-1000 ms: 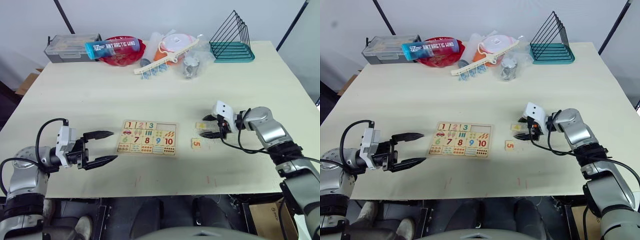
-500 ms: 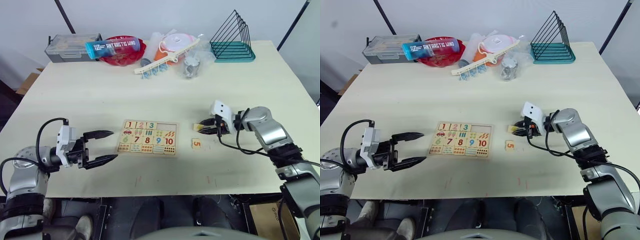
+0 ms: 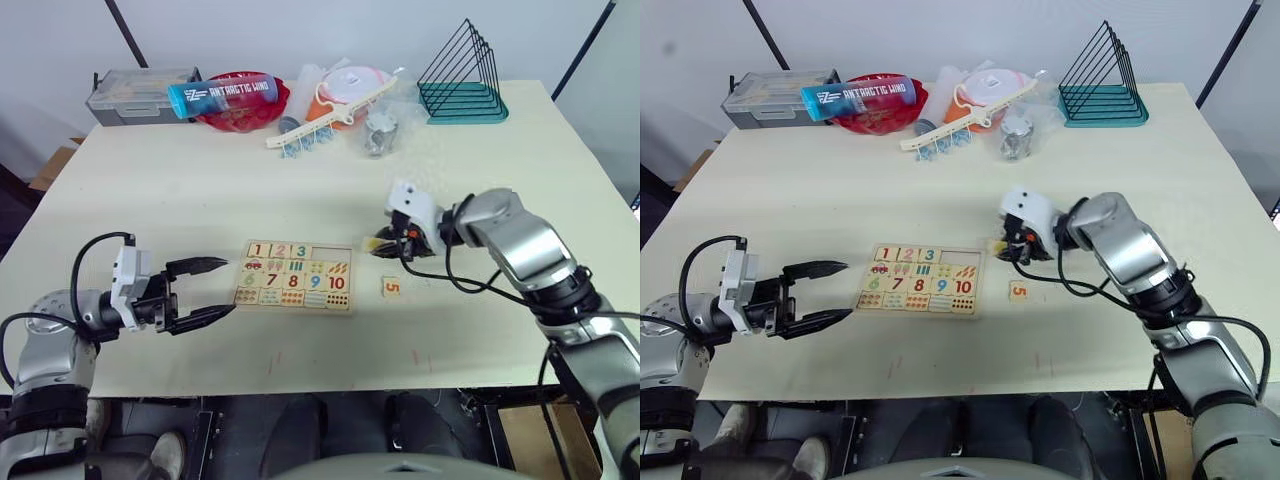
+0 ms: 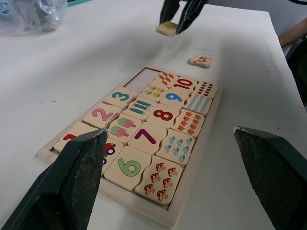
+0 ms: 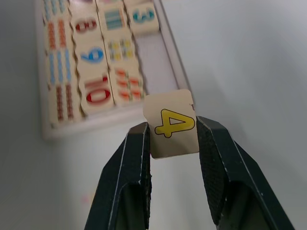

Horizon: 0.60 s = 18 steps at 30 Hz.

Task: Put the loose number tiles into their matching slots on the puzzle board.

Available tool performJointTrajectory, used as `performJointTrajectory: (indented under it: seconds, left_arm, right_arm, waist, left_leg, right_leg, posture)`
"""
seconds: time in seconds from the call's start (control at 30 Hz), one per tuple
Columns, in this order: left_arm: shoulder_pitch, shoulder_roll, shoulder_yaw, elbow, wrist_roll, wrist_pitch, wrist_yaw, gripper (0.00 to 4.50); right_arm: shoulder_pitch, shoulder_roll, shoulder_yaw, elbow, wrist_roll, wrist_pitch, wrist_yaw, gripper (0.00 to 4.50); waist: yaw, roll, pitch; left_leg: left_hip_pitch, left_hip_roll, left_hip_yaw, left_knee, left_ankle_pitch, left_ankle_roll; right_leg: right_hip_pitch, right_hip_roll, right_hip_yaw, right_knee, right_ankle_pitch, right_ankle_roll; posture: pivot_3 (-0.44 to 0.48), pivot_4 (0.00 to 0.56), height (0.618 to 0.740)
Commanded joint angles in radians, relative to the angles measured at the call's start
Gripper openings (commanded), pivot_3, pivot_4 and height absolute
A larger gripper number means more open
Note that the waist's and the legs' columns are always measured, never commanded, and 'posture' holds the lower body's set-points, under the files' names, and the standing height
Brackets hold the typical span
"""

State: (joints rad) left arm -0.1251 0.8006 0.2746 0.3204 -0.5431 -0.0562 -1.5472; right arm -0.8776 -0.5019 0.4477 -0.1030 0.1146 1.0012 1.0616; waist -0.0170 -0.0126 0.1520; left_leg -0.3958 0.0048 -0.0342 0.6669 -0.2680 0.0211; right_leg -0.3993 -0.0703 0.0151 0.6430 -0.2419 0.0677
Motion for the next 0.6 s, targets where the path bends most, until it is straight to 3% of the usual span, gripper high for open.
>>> performJointTrajectory:
  seconds: [0.03,0.33,0.6]
  left_arm:
    - [0.0,0.017,0.037,-0.036,-0.015,-0.002,0.011,4.5]
    - [0.058,0.011,0.074,-0.087,-0.014,-0.002,0.06,4.5]
    - [0.134,0.005,0.099,-0.162,-0.018,0.007,0.112,4.5]
  right_arm:
    - [-0.066,0.029,0.04,0.02,0.008,0.036,-0.005,0.83]
    - [-0.248,0.158,0.151,0.277,-0.024,0.063,-0.033,0.83]
    - [-0.306,0.261,0.178,0.434,-0.033,0.074,-0.045,0.83]
  waist:
    - [0.002,0.0,0.0]
    - [-0.007,0.0,0.0]
    - [-0.019,0.0,0.0]
  left_leg:
    - [0.0,0.0,0.0,0.0,0.0,0.0]
    - [-0.002,0.0,0.001,-0.001,0.0,0.0]
    - [-0.003,0.0,0.0,-0.002,0.0,0.0]
  right_leg:
    - [0.0,0.0,0.0,0.0,0.0,0.0]
    - [-0.004,0.0,0.001,0.001,0.0,0.0]
    - [-0.005,0.0,0.0,0.001,0.0,0.0]
  posture:
    - [0.0,0.15,0.74]
    - [0.0,0.15,0.74]
    - [0.0,0.15,0.74]
